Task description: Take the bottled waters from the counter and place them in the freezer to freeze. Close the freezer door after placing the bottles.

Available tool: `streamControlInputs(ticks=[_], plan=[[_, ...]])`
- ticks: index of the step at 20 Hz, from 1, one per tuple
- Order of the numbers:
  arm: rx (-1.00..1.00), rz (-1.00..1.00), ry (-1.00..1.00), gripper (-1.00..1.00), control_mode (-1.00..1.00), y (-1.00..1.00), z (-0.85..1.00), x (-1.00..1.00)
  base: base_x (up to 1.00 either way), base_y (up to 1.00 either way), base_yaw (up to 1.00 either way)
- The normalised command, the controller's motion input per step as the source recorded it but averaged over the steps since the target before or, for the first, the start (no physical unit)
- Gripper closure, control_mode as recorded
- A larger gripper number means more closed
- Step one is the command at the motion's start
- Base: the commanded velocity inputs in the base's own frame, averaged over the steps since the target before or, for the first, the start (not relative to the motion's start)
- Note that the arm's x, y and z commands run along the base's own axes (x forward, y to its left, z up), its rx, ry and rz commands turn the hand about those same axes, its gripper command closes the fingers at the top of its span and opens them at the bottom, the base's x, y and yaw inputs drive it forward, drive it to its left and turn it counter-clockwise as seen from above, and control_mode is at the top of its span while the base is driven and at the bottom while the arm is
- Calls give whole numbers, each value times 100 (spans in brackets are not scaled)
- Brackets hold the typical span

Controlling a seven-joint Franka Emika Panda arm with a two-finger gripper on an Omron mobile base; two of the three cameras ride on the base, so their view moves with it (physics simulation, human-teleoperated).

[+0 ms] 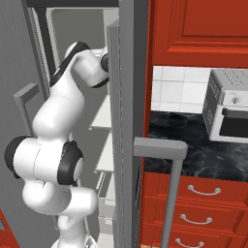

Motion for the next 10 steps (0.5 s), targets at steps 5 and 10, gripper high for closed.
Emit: streamControlInputs(ticks=[5,10], plan=[[0,-1,0,-100,-100,0,16,-26,0,0,0],[0,-8,0,-100,-100,0,17,-42,0,0,0]])
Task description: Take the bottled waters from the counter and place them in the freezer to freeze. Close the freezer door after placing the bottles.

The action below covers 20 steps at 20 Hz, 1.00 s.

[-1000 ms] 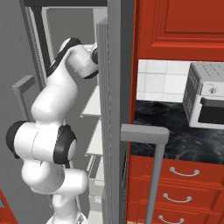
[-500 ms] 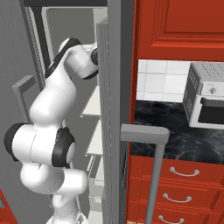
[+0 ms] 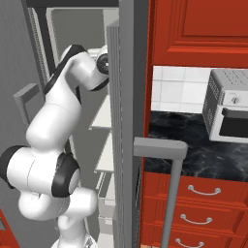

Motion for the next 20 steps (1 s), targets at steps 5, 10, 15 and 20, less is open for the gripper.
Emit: streamControlInputs(ticks=[5,10,15,20], plan=[[0,-11,0,-100,-100,0,12,-63,0,0,0],[0,-13,3,-100,-100,2,4,-72,0,0,0],[0,-11,6,-100,-100,8,3,-78,0,0,0],[0,-10,6,-100,-100,7,3,-88,0,0,0]])
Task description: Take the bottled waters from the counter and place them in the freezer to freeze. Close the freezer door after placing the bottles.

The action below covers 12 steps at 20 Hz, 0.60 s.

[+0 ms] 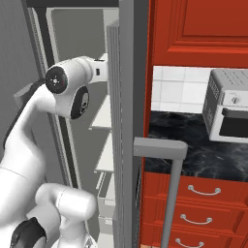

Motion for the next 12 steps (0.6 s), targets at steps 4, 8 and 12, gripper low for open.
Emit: streamControlInputs(ticks=[4,8,12], plan=[[1,-8,3,-100,-100,0,1,-97,0,0,0],[6,-2,10,-100,-100,1,0,-97,0,0,0],[14,0,12,-100,-100,0,0,-92,0,0,0]])
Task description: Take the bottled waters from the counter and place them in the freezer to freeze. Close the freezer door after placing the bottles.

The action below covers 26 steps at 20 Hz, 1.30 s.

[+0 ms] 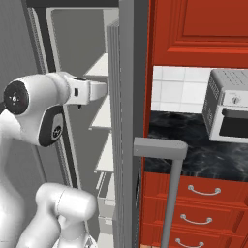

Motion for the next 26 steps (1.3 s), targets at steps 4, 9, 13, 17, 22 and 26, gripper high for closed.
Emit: streamControlInputs(ticks=[4,9,13,17,22,26], plan=[[19,0,7,-100,-100,4,0,-83,0,0,0],[4,0,16,-100,-100,33,-9,-56,0,0,0],[-9,0,29,-100,-100,38,-23,-26,0,0,0],[-5,1,18,-100,-100,8,-29,-26,0,0,0],[2,4,18,-100,-100,0,-33,-17,0,0,0],[12,5,13,-100,-100,0,-16,-21,0,0,0]])
